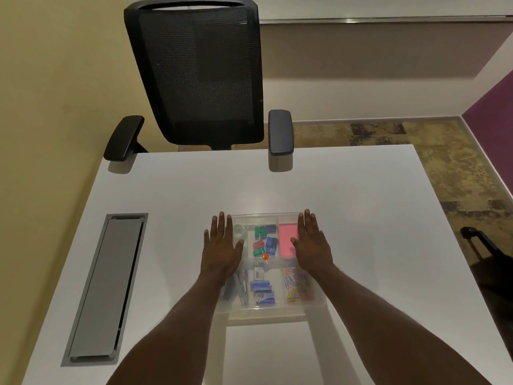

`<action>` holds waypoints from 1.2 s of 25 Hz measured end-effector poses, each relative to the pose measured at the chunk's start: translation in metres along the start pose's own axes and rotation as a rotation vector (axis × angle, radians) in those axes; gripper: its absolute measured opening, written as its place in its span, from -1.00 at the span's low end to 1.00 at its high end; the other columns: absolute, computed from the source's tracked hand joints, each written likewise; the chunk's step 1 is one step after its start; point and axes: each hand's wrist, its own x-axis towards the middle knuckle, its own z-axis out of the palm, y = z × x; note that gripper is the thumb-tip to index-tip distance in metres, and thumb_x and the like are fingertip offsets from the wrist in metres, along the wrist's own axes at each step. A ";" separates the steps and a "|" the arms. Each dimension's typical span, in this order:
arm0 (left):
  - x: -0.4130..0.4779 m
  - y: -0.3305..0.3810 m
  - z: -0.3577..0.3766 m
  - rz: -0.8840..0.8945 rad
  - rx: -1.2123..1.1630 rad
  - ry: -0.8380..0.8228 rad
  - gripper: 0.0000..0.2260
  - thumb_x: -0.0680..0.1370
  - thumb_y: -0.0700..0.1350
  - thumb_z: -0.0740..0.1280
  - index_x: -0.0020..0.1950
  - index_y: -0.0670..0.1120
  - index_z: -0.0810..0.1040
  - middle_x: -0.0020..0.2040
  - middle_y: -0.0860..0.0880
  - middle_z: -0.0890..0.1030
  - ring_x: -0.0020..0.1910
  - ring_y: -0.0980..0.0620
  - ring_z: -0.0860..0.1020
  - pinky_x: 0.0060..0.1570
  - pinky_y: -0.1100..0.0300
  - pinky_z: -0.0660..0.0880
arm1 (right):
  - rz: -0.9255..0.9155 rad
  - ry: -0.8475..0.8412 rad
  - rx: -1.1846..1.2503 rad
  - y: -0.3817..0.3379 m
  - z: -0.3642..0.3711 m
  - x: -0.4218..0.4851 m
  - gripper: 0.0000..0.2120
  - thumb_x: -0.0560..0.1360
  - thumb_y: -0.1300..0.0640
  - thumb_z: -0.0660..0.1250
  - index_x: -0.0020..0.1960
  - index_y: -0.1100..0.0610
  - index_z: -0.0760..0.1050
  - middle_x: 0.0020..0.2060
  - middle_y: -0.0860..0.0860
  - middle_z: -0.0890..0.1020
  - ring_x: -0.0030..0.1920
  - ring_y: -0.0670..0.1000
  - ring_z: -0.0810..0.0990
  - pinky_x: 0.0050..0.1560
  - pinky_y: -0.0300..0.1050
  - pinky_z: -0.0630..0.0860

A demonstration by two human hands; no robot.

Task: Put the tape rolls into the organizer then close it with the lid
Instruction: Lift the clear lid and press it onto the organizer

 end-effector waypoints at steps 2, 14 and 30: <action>-0.010 0.001 0.013 0.005 0.021 0.030 -0.32 0.72 0.21 0.01 0.70 0.00 -0.27 0.69 -0.03 -0.32 0.69 -0.05 -0.30 0.68 -0.17 -0.17 | -0.030 0.004 0.039 0.002 -0.003 0.001 -0.29 0.70 -0.09 0.08 0.64 0.15 -0.25 0.63 0.09 -0.24 0.64 0.10 -0.22 0.63 0.10 0.06; -0.010 -0.008 0.024 0.027 0.050 0.069 -0.31 0.71 0.24 0.01 0.70 0.01 -0.25 0.70 -0.03 -0.31 0.68 -0.04 -0.32 0.68 -0.19 -0.17 | -0.066 0.242 0.116 0.006 0.067 -0.082 -0.38 0.72 -0.11 -0.18 0.62 0.26 0.05 0.63 0.19 0.09 0.64 0.19 0.00 0.57 0.23 0.19; -0.080 -0.025 0.063 0.024 0.025 0.198 -0.39 0.73 0.16 -0.01 0.72 -0.04 -0.07 0.73 0.03 -0.04 0.71 0.09 -0.15 0.69 -0.17 -0.11 | -0.059 0.193 0.045 0.005 0.067 -0.082 -0.29 0.68 -0.18 -0.32 0.62 0.27 0.05 0.63 0.21 0.07 0.64 0.22 -0.01 0.57 0.29 0.14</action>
